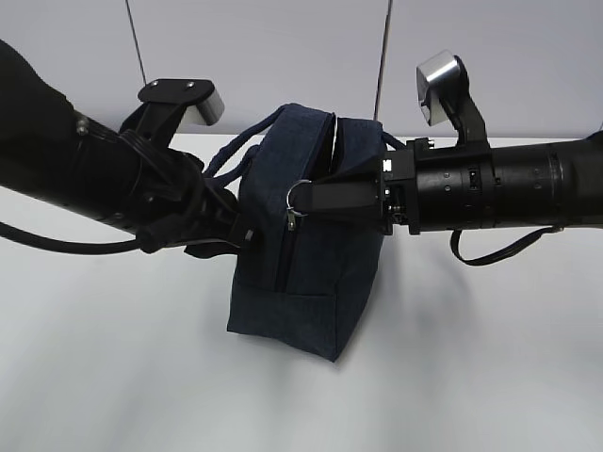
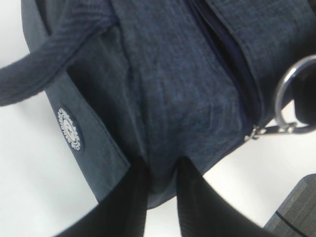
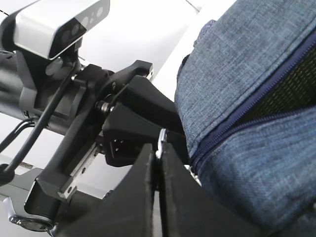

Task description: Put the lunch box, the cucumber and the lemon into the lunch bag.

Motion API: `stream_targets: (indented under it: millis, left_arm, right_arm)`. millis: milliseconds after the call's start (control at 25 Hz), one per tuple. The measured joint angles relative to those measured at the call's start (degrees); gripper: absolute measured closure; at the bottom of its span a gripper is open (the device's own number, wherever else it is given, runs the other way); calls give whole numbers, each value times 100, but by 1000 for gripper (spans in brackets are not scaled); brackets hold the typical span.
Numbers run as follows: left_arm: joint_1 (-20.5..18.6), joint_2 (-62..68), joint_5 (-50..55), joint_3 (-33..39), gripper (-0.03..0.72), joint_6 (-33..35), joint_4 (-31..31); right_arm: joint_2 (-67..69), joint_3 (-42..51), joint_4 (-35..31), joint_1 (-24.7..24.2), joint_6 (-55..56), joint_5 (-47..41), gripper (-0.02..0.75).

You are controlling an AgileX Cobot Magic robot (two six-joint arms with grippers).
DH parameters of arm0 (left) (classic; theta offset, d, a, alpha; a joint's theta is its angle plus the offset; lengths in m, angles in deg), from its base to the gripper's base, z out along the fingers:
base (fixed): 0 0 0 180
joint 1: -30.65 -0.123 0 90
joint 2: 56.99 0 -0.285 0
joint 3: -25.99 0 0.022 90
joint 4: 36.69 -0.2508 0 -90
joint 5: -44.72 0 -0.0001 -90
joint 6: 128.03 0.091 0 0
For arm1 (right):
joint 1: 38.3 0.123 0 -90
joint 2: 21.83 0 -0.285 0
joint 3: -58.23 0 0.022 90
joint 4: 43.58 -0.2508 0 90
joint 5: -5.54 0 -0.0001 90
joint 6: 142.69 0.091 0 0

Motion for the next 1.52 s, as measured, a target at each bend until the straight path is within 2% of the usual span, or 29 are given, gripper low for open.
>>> stream_targets:
  millis: [280,600,680,920,1000,1080,1200,1440,1520]
  left_arm:
    - [0,0,0,0,682,0,14]
    - [0,4,0,0,684,0,14]
    - [0,4,0,0,638,0,14]
    - [0,4,-61,0,367,0,14]
    - [0,4,-170,0,328,0,14]
    - [0,39,-229,0,322,0,18]
    - [0,118,-233,0,370,0,27]
    - [0,201,-196,0,623,0,54]
    - [0,201,-128,0,675,4,54]
  right_arm:
    - [0,0,0,0,0,0,738]
    - [0,0,0,0,0,0,738]
    - [0,-9,0,0,0,0,738]
    - [0,-9,0,0,24,0,738]
    - [0,-9,0,0,24,0,738]
    - [0,-9,0,0,24,0,738]
    - [0,-9,0,0,37,0,738]
    - [0,-9,0,0,37,0,738]
    - [0,-9,0,0,49,0,738]
